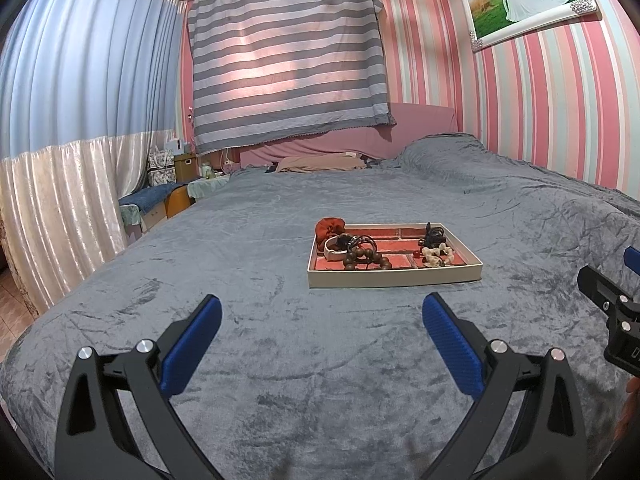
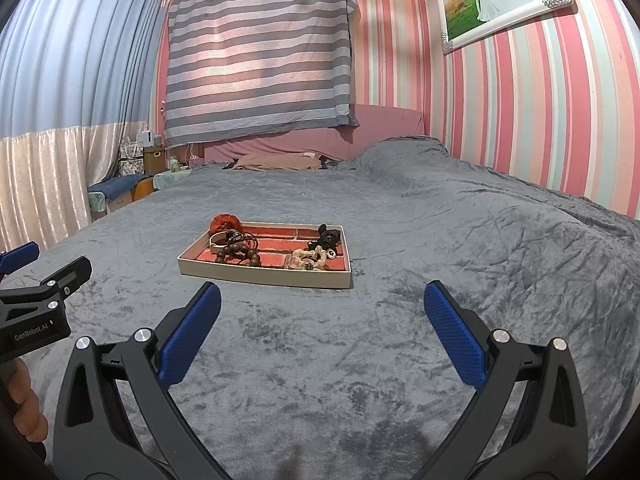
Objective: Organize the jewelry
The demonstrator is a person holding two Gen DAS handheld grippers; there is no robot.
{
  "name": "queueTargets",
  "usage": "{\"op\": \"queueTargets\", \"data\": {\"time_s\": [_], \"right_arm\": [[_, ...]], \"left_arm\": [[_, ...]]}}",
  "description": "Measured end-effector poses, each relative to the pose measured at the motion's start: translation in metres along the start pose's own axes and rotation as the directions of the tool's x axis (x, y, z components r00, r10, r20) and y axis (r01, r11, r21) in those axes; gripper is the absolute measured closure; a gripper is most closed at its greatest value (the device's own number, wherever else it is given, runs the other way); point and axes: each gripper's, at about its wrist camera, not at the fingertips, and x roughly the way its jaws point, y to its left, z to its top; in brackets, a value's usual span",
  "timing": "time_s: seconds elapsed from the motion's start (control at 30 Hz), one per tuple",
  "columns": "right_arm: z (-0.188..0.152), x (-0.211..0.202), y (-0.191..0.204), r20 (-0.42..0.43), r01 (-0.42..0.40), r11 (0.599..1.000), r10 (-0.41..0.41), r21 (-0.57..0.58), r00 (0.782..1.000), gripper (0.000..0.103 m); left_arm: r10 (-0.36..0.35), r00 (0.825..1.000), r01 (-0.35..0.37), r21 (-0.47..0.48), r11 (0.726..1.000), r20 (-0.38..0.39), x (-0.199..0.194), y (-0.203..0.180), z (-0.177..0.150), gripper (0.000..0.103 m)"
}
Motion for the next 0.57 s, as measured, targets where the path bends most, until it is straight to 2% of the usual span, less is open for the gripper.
{"op": "queueTargets", "data": {"time_s": [0.57], "right_arm": [[-0.0007,0.0005,-0.0005,-0.002,0.001,1.0,-0.001,0.001,1.0,0.004]], "left_arm": [[0.0,1.0,0.0,0.007,1.0,0.003,-0.0003,-0.0055,0.0009,0.005]]}}
